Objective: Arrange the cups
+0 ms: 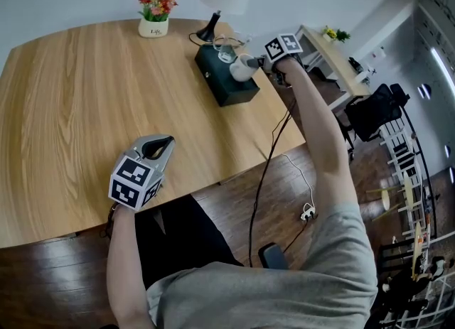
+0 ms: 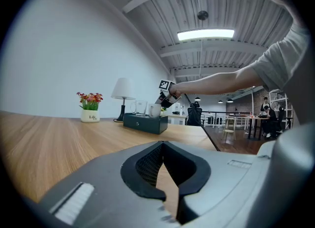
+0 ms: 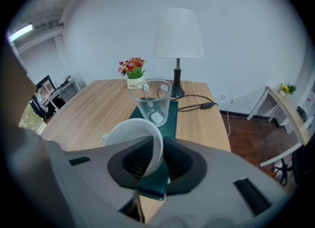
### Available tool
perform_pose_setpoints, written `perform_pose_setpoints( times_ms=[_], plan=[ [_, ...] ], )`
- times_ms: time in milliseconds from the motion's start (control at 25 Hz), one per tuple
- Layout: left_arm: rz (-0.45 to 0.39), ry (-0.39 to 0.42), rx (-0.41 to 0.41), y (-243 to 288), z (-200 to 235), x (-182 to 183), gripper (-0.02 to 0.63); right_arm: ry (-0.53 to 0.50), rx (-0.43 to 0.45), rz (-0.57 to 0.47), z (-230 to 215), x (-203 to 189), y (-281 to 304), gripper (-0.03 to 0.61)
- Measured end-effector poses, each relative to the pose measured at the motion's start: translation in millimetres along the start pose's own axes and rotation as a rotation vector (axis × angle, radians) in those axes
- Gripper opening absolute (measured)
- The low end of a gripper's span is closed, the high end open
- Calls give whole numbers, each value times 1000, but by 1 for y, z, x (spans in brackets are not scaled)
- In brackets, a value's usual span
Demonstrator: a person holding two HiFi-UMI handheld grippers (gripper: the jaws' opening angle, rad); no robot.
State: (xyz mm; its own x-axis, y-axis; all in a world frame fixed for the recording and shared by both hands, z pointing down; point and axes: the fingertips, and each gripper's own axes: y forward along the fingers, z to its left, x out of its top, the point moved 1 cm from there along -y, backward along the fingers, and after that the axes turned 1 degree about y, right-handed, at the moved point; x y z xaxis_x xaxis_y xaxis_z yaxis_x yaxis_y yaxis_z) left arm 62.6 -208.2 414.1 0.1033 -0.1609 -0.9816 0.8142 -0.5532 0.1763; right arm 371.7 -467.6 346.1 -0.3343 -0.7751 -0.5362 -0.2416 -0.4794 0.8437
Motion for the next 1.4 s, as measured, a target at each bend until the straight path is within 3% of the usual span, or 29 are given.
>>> perform_pose_setpoints(
  times_ms=[360, 560, 640, 720, 760, 840, 920, 1040, 1160, 1400],
  plan=[
    [2, 2, 4, 0, 0, -1, 11, -79, -39, 13, 2, 2, -12, 81],
    [4, 2, 4, -1, 0, 0, 11, -164, -96, -20, 7, 12, -46, 78],
    [2, -3, 6, -1, 1, 1, 11, -211, -107, -109, 22, 24, -69, 78],
    [-3, -20, 5, -1, 3, 1, 11, -264, -43, -298, 63, 38, -99, 69],
    [-6, -32, 0, -1, 4, 2, 11, -294, 20, -435, 94, 43, -118, 37],
    [-10, -60, -14, -2, 6, 3, 11, -332, 164, -730, 161, 40, -150, 37],
    [-1, -82, -23, -2, 7, 2, 11, -340, 297, -930, 218, 11, -156, 37],
    [50, -62, -23, 4, 3, -4, 11, -327, 413, -1025, 278, -53, -126, 37],
    [90, -21, -14, 11, -1, -9, 11, -306, 453, -1066, 318, -100, -103, 37],
    [59, -87, -13, 4, 10, -6, 11, -304, 465, -1124, 341, -111, -83, 37]
  ],
)
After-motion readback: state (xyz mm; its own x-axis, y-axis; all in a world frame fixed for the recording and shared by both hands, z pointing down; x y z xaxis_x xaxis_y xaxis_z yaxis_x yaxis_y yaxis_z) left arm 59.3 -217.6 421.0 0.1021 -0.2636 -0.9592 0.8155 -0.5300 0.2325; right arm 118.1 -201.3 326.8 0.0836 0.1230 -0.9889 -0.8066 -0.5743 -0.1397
